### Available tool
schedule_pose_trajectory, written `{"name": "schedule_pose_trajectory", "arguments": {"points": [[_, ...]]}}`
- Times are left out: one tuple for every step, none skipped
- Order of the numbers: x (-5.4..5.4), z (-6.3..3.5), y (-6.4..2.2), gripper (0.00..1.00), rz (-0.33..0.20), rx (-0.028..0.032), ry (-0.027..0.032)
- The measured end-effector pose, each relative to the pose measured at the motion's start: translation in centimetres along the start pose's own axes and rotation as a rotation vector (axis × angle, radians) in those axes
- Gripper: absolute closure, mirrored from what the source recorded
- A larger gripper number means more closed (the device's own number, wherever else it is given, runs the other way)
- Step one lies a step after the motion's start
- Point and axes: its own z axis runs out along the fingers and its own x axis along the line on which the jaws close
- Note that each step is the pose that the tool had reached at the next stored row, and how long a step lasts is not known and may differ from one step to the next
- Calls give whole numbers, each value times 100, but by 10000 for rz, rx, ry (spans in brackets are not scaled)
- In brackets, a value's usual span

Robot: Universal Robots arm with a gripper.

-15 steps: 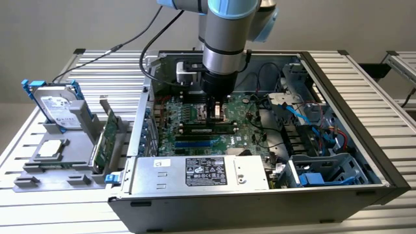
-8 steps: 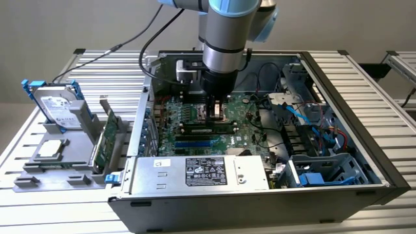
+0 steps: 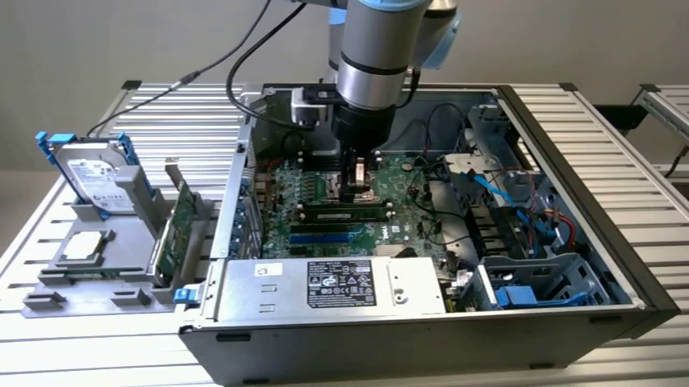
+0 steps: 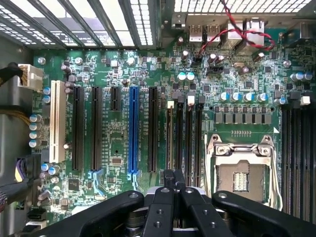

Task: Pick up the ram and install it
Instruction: 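Press down the ram until it locks into place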

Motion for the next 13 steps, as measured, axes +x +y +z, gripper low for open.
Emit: {"name": "schedule_pose_trajectory", "arguments": {"points": [[0,-18,-6,89,-1,-10,-1],[1,-30,-11,89,-1,-12,0],[1,-39,-17,89,-1,-13,0],[1,-42,-19,89,-1,-14,0],[1,-42,-19,89,0,-13,-1],[1,-42,-19,89,0,-13,-1],[1,-42,-19,89,-1,-13,-1],[1,-43,-20,89,-1,-14,0],[1,-42,-20,89,-1,-13,-1],[1,-43,-19,89,-1,-14,-1],[1,-42,-20,89,-1,-14,-1],[1,-43,-20,89,-1,-14,0],[1,-43,-20,89,-1,-14,0]]}}
